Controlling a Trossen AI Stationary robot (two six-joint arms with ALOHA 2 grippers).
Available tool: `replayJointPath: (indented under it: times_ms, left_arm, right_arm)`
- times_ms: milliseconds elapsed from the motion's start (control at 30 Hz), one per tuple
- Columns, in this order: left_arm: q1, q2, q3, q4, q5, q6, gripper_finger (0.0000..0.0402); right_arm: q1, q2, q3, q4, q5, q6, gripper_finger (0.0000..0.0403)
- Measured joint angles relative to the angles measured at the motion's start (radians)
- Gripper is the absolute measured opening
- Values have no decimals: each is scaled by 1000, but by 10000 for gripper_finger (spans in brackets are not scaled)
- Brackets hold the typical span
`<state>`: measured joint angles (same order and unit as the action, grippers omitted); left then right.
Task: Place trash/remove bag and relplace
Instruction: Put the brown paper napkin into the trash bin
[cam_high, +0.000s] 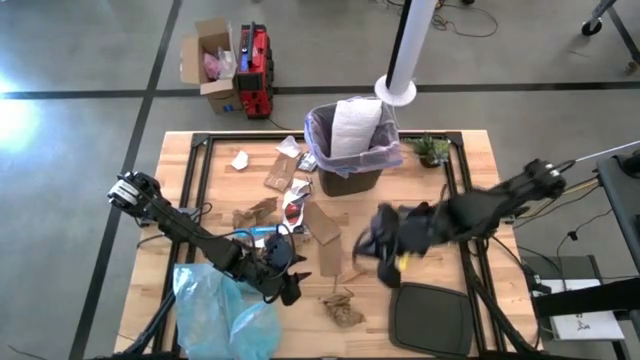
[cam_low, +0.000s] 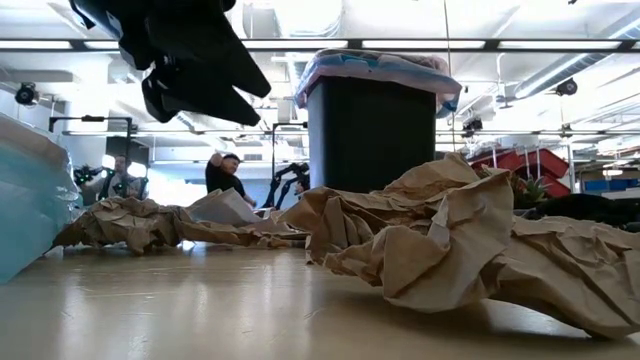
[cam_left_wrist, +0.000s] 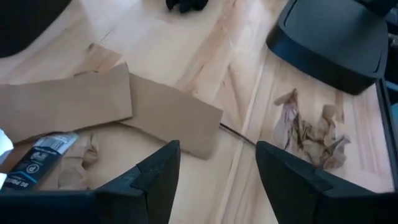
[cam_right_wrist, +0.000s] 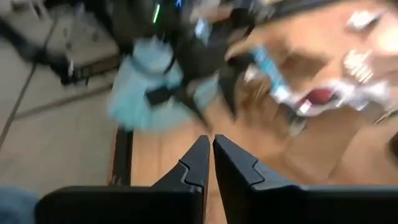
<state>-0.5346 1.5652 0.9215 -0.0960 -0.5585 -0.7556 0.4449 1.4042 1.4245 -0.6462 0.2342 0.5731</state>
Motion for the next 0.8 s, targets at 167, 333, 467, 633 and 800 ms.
replayJointPath:
  times_ms: [167, 333, 467, 633, 800]
  left_arm:
    - [0, 1, 0, -3, 1, 14, 191]
    - [-11, 1, 0, -3, 30, 3, 184]
    - [-34, 1, 0, -6, 79, -21, 179]
    - [-84, 1, 0, -10, 81, -89, 174]
    - [-121, 4, 0, -13, 78, -133, 176]
  right_arm:
    - [76, 127, -50, 0, -17, 70, 67]
    - [106, 285, -48, 71, -63, 52, 139]
    - [110, 406, -47, 174, -90, -38, 193]
    - [96, 536, -47, 240, -104, -77, 230]
    - [83, 628, -46, 238, -100, -79, 233]
